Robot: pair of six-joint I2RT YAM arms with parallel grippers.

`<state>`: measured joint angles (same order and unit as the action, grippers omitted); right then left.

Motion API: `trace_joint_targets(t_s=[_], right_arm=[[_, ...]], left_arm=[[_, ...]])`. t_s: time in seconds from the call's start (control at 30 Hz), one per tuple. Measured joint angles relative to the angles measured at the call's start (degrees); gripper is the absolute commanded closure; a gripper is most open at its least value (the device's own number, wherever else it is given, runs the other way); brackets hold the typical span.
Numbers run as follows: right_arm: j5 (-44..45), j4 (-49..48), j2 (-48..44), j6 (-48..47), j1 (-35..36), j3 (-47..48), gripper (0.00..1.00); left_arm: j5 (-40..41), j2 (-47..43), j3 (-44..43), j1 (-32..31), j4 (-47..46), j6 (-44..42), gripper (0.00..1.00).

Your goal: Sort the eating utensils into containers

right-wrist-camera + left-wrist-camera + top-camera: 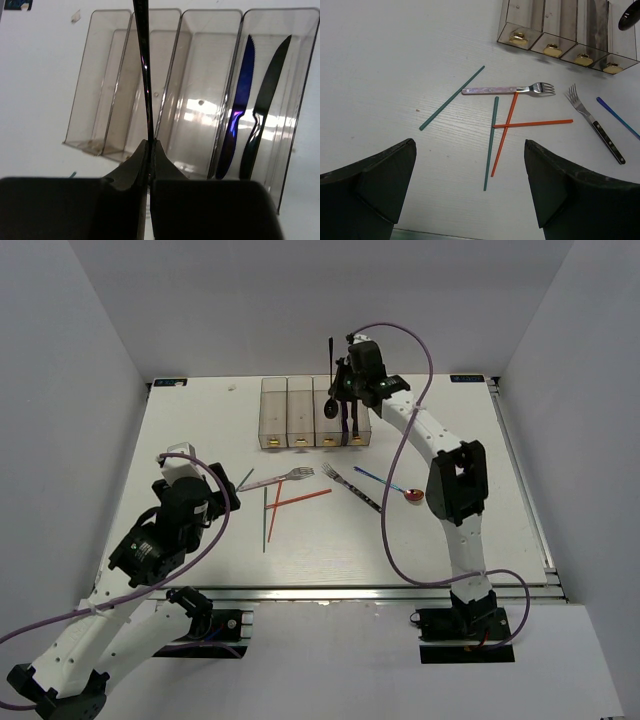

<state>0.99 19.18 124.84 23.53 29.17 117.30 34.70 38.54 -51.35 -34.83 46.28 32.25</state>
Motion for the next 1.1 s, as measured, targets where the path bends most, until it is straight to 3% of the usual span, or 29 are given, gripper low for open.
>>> trace_joint_targets(t_s=[0.13, 0.47, 0.57, 0.7, 0.77, 1.1], right_arm=[[0.1, -1.2, 5.8, -0.2, -1.5, 5.6, 1.00], [0.1, -2.9, 11.5, -0.1, -2.0, 6.0, 1.00], [0.1, -3.0, 11.9, 0.3, -1.7, 5.8, 0.94], [-0.1, -3.5, 11.9, 1.2, -1.3, 5.5, 0.64], [-0.1, -3.6, 11.9, 1.7, -1.3, 5.5, 0.55], [0.2, -1.6, 11.2, 2.0, -1.2, 5.6, 0.45]], left_arm=[[0.0, 0.0, 0.0, 0.0, 0.0, 0.0, 0.02], [0.0, -0.9, 0.2, 0.0, 0.0, 0.0, 0.02], [0.0, -1.5, 0.3, 0.0, 0.0, 0.0, 0.02], [0.0, -1.6, 0.3, 0.0, 0.0, 0.0, 0.02], [0.0, -1.7, 0.3, 0.0, 0.0, 0.0, 0.02], [0.0, -2.8, 0.3, 0.0, 0.0, 0.0, 0.02]])
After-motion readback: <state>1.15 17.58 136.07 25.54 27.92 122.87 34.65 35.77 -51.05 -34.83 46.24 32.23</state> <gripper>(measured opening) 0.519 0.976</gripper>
